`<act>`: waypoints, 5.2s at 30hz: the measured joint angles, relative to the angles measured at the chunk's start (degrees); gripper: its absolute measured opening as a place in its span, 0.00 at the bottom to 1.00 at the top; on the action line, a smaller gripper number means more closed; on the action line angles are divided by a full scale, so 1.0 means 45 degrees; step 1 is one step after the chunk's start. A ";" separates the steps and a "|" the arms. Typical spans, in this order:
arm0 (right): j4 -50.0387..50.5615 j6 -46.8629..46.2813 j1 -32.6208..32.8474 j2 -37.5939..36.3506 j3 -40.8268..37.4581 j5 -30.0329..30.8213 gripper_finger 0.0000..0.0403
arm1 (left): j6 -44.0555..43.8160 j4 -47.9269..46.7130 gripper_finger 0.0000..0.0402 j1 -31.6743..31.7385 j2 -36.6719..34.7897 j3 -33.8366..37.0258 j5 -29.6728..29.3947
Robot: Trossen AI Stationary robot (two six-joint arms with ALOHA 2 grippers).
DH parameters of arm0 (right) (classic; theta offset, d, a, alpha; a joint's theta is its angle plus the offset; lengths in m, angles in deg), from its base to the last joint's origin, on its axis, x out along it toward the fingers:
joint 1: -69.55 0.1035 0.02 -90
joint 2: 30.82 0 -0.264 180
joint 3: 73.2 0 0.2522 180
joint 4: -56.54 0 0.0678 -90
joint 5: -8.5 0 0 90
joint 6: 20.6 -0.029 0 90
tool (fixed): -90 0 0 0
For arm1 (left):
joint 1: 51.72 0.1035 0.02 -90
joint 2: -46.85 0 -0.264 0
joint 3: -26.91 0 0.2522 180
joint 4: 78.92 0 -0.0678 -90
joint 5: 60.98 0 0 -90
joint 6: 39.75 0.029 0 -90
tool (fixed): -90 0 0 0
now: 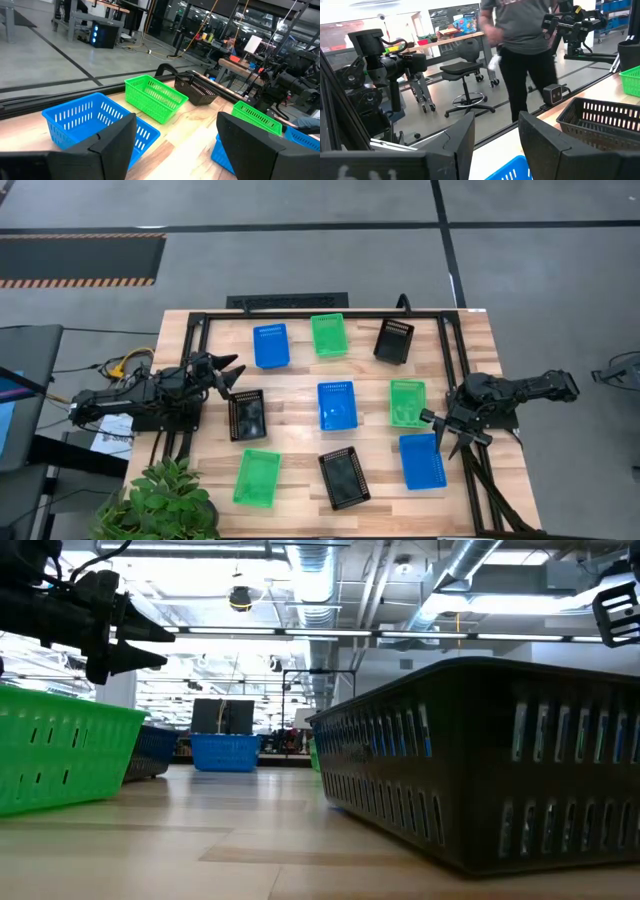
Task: Stack baskets by color
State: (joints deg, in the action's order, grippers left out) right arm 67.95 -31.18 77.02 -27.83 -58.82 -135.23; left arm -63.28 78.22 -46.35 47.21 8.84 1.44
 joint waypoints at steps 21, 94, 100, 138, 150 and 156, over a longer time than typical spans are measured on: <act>-0.0003 -0.0004 0.0000 -0.0001 -0.0005 0.0000 0.43 | -0.1114 0.0000 0.66 -0.0003 0.0000 -0.0003 0.0002; -1.0886 0.1605 -0.0164 -0.0001 -0.0005 0.3943 0.43 | -0.7800 0.3236 0.66 0.0005 0.0000 0.0016 -0.2273; -0.7671 -0.1271 -0.0257 0.0004 -0.0005 0.3949 0.43 | -0.7817 0.2751 0.66 0.0005 0.0000 0.0011 -0.2293; -0.8126 -0.3308 -0.0287 0.0000 -0.0005 0.7775 0.43 | -0.8560 0.5792 0.66 0.0000 0.0002 0.0001 -0.1812; -0.9058 -0.3583 -0.0287 0.0004 -0.0005 1.0005 0.43 | -0.7869 0.6913 0.66 0.0000 0.0003 -0.0013 -0.1729; -0.9768 -0.3670 -0.0272 -0.0001 0.0000 1.0363 0.43 | -0.8022 0.6912 0.66 0.0000 0.0000 -0.0013 -0.1739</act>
State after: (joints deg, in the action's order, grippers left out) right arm 24.00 -47.69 75.79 -27.84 -58.82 -88.60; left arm -99.38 109.32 -46.35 47.21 8.78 -6.38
